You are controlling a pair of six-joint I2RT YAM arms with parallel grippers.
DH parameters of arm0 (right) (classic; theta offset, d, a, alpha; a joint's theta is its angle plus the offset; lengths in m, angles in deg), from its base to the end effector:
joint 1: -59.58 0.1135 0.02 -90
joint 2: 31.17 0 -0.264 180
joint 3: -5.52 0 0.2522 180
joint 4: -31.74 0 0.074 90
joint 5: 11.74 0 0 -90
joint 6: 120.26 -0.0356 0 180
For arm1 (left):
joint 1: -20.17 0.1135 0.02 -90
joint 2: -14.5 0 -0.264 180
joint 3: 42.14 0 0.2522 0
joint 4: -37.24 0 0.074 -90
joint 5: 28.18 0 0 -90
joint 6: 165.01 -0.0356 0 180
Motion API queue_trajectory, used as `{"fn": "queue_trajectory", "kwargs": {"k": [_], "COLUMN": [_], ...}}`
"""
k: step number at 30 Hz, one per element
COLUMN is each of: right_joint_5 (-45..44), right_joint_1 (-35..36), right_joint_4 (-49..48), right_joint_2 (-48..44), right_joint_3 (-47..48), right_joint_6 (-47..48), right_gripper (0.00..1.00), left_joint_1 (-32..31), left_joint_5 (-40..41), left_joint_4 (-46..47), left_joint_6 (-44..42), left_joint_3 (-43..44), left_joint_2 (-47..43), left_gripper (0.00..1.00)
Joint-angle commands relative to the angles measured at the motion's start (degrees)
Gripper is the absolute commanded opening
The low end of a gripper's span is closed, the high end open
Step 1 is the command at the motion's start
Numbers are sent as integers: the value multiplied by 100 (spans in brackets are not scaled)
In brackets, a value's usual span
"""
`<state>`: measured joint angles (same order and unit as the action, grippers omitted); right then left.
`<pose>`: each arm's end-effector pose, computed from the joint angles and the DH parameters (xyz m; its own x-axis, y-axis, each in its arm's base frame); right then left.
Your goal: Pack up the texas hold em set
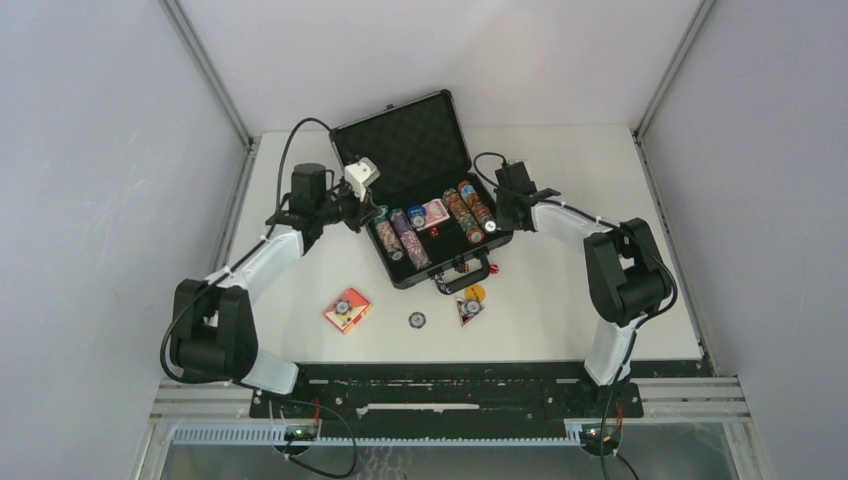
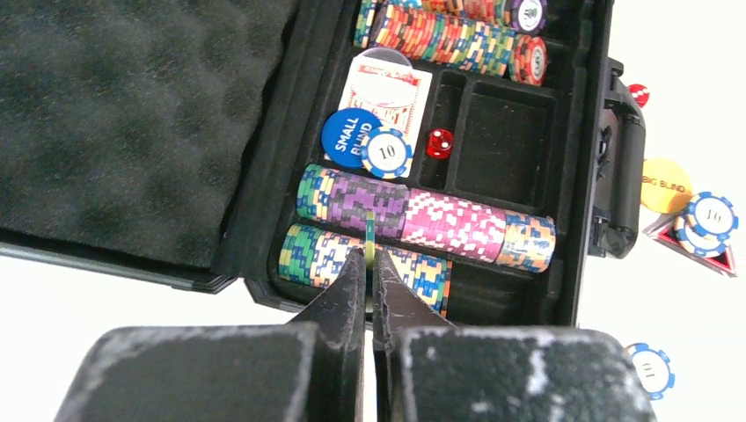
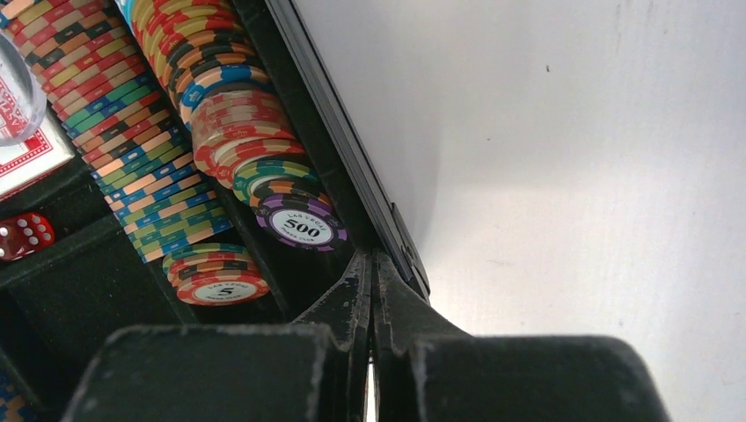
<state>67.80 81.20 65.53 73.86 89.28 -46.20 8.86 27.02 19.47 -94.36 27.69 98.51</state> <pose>0.3611 0.1362 0.1876 -0.8057 -0.0288 -0.5916 -0.0462 0.9988 0.0142 0.3143 -0.0836 0.2596 -0.2789 0.3332 -0.9006 0.7719 0.6357 -0.0038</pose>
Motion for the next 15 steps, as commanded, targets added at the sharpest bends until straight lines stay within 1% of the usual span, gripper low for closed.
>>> {"fn": "queue_trajectory", "kwargs": {"k": [1,3,5,6,8,11,15], "right_joint_5": [-351,-101,125,174,217,308,462], "right_joint_1": [-109,7,146,221,367,556,775], "right_joint_4": [201,-24,-230,-354,-486,-544,-534], "right_joint_2": [-274,-447,-628,-715,-917,-1192,-1389], "right_joint_3": [36,23,23,23,23,21,-52], "right_joint_6": [146,163,185,202,231,248,305], "right_gripper": [3,10,16,18,21,19,14], "left_joint_1": [-263,-457,-769,-928,-1161,-1228,-1241], "left_joint_5": [-199,-106,633,855,947,771,699], "left_joint_4": [455,767,1168,1343,1598,1620,1446], "left_joint_6": [340,613,869,953,1088,1275,1247], "left_joint_3": [352,182,-91,-234,-490,-676,-808], "left_joint_2": [54,82,34,-21,-163,-328,-359], "left_gripper": [0,0,0,0,0,0,0]}}
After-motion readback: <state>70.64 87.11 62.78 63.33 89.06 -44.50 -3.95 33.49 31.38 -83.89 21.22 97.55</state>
